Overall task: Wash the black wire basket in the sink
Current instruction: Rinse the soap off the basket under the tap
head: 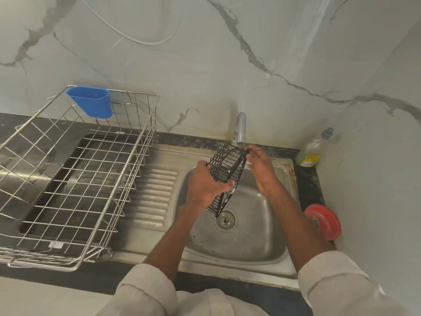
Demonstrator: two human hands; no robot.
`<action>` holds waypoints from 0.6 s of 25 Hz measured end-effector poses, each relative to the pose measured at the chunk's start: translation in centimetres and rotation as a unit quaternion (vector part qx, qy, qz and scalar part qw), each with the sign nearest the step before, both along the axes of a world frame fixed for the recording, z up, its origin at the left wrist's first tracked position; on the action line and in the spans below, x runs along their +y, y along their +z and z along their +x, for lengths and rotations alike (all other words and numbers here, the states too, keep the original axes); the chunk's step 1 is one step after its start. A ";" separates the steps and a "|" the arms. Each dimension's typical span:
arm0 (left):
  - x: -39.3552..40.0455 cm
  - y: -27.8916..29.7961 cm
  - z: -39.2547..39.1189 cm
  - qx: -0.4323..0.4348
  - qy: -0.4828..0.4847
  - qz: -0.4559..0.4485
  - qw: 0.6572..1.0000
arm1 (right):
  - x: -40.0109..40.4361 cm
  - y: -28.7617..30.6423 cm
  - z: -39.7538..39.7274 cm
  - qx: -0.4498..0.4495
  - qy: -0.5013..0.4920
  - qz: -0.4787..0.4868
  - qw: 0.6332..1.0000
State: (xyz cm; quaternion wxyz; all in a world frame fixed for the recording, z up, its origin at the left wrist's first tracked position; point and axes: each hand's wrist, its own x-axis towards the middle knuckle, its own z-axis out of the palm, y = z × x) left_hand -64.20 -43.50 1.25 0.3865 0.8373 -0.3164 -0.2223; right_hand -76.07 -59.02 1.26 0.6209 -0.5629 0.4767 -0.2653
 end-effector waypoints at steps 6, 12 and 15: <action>-0.6 0.2 -1.9 -0.063 -0.004 0.009 0.998 | 4.2 0.7 -1.1 -0.008 -0.005 0.034 0.999; -0.8 -0.7 -2.5 -0.027 -0.037 0.021 0.999 | 4.4 2.6 -3.1 -0.027 -0.037 0.022 0.999; -1.4 -0.7 -3.0 -0.030 -0.051 0.031 0.998 | 3.7 2.2 -4.8 -0.019 -0.052 0.020 0.998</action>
